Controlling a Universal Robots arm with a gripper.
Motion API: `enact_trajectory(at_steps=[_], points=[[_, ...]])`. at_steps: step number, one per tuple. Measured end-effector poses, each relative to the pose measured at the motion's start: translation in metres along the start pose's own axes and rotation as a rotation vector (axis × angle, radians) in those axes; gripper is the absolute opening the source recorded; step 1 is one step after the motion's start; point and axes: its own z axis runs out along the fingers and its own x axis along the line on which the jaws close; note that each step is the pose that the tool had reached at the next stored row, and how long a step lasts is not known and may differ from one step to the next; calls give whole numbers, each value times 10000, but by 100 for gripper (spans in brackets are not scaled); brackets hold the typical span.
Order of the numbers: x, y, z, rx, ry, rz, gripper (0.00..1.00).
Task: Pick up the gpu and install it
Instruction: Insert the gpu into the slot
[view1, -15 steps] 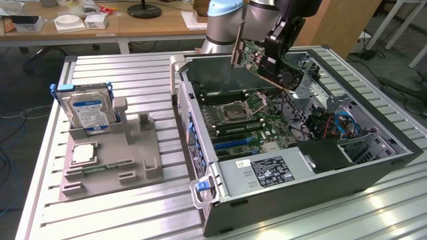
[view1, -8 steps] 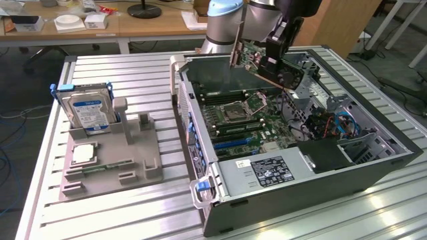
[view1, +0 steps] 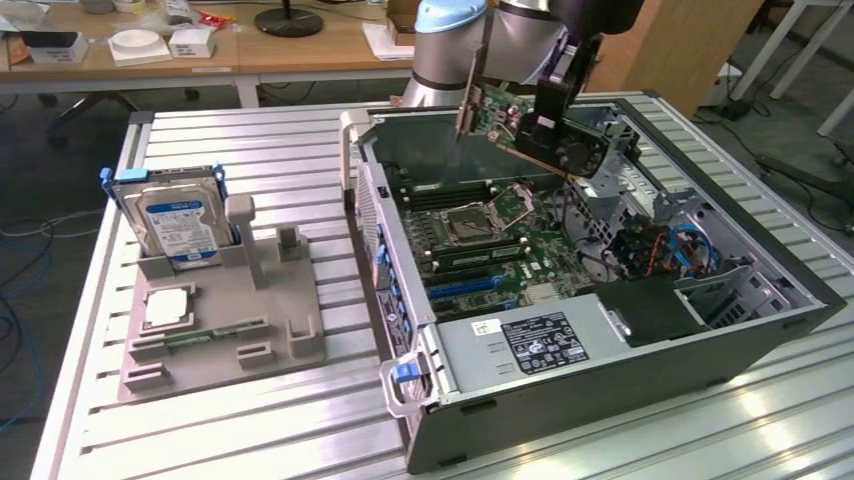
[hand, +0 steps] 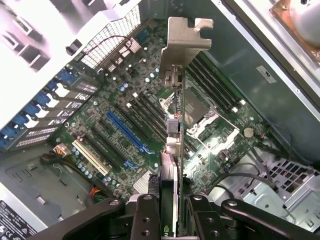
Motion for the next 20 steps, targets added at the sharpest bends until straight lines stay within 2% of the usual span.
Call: enact_trajectory(at_steps=[20], points=[[18, 0, 0, -30, 29, -1561, 27]])
